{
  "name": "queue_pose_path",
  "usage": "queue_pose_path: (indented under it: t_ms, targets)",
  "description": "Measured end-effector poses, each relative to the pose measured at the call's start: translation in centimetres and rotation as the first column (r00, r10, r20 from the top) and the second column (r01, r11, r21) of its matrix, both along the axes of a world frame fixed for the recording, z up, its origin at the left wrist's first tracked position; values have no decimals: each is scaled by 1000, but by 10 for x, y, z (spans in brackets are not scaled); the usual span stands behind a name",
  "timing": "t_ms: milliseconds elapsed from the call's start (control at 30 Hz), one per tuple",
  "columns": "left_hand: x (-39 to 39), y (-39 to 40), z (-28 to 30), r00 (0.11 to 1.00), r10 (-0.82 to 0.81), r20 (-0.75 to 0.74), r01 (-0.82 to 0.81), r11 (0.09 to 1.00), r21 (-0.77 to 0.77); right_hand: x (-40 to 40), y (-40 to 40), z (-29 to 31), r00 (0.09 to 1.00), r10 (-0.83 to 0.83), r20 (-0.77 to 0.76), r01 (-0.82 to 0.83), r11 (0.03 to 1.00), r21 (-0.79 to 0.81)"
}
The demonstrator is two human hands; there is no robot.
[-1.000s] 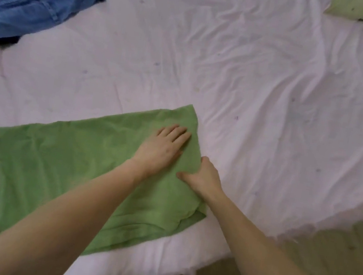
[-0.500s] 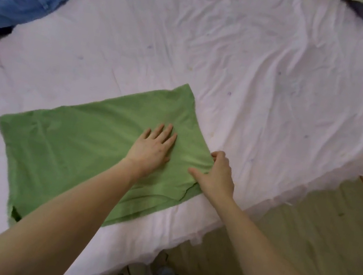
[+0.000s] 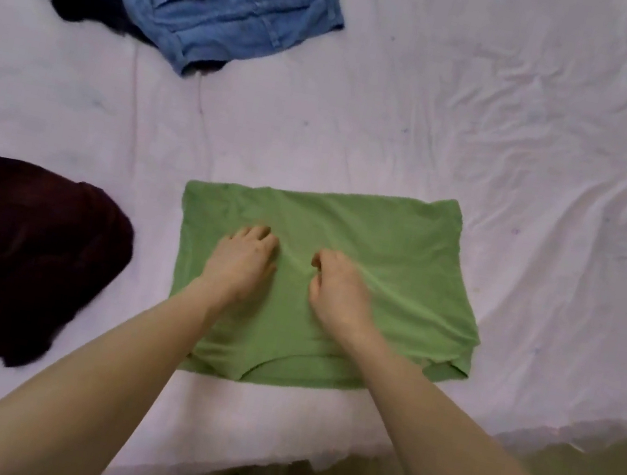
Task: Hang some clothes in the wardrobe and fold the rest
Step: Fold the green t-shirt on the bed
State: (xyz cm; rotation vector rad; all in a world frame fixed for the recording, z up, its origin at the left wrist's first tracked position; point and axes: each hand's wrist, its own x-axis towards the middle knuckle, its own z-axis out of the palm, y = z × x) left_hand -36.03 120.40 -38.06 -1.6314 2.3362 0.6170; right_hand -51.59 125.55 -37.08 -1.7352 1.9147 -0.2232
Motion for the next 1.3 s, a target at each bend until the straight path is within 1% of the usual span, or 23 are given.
queue_pose_path:
  t_ms: [33,100,133,200,300,333,400,500,533,600,667,733,800,833,900,933,967,1033,1100,1133,1167,1233,1300]
  targets:
    - [25,-4,1,994,108,-21,-109,993,-48,23,-12,-2,999,41,25,-41,999,13]
    - [62,-8,1,936,339,-90,-347,934,-82,56,-34,-6,994,105,32,-105,994,-3]
    - [80,-9,0,879,458,-130,-467,883,-49,72,-47,-10,990,142,16,-141,989,-33]
    - [107,-10,-7,742,641,-197,-638,765,88,102,-73,-18,977,211,-41,-214,972,-99]
    - [130,-17,-21,562,764,-317,-719,641,268,145,-114,-27,954,249,-165,-275,949,-158]
    - [133,-20,-23,509,787,-348,-723,611,324,156,-126,-31,943,254,-216,-286,950,-127]
    - [134,-20,-26,449,816,-363,-702,574,422,170,-145,-35,898,322,-299,-326,945,37]
    - [131,-9,-28,458,825,-332,-659,566,496,180,-166,-35,857,408,-315,-354,910,215]
    - [132,-5,-28,480,823,-304,-649,566,508,186,-171,-34,859,423,-288,-354,898,262]
    - [131,4,-28,567,788,-241,-624,601,500,196,-178,-30,876,442,-193,-372,874,312]
    - [129,11,-25,647,738,-190,-604,648,464,203,-180,-29,891,450,-55,-422,867,264]
    - [128,18,-25,692,706,-151,-585,671,454,201,-176,-29,888,456,62,-459,865,202]
    - [132,25,-27,736,669,-102,-545,675,497,195,-166,-33,904,413,114,-426,892,149]
    - [135,28,-28,765,639,-81,-512,678,527,192,-160,-35,923,374,87,-382,918,107]
    - [147,34,-30,812,579,-67,-433,676,596,189,-148,-39,938,338,-73,-338,941,18]
    - [154,37,-32,811,578,-85,-398,653,645,187,-143,-40,923,348,-165,-351,936,12]
    - [160,40,-32,783,611,-117,-371,610,700,187,-139,-40,906,363,-217,-364,931,39]
    - [168,46,-33,671,713,-204,-337,538,773,189,-136,-40,913,359,-192,-347,933,92]
    - [169,55,-31,582,766,-272,-366,546,753,192,-135,-39,941,314,-129,-305,949,84]
    - [169,59,-32,561,776,-288,-397,557,729,195,-132,-38,951,289,-106,-286,957,46]
    - [167,64,-33,559,772,-303,-431,583,689,198,-127,-36,960,264,-93,-266,964,-11]
    - [163,71,-34,604,737,-304,-484,642,595,198,-108,-31,973,206,-102,-219,966,-138]
    - [158,79,-31,649,707,-281,-519,682,516,193,-76,-27,982,168,-90,-180,973,-144]
